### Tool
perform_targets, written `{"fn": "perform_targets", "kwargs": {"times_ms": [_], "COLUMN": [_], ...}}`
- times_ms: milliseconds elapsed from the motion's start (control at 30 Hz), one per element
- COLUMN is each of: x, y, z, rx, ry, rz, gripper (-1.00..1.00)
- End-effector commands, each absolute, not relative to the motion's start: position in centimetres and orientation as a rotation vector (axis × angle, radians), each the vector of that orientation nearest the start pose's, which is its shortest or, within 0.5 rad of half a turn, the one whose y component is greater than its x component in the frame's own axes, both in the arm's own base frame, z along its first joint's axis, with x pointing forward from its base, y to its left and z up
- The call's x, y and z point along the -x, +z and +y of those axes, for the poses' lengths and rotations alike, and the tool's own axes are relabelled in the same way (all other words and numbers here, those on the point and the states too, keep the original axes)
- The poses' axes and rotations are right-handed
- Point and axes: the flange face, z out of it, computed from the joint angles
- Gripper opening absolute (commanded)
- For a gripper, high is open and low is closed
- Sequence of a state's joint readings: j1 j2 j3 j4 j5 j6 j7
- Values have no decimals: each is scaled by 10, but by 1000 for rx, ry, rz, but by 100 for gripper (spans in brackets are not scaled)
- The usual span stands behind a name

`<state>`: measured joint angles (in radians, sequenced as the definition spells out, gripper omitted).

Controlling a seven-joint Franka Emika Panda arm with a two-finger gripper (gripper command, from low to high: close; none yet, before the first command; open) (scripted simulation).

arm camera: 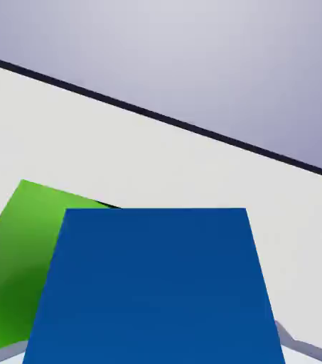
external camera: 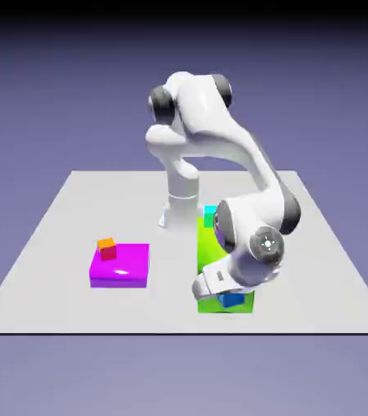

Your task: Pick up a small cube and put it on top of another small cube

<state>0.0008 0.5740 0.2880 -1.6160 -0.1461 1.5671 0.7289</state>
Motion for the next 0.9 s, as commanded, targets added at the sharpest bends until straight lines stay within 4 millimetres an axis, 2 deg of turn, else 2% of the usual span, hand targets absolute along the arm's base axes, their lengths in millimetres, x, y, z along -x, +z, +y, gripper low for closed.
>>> {"fn": "perform_targets", "kwargs": {"times_ms": [0,200,433,467,533,733,767,800,867], "x": [-591,-550,-458,-450,-449,-420,-420,-420,-431], "y": [287,379,440,438,433,375,375,375,394], "z": [148,179,192,190,187,174,174,174,179], "rx": [3230,3232,3303,3317,3324,3324,3324,3324,3324], "ry": [885,796,941,983,1008,1008,1008,1008,1008], "rz": [613,451,537,587,620,620,620,620,619], "gripper": [-100,-100,-100,-100,-100,-100,100,100,100]}}
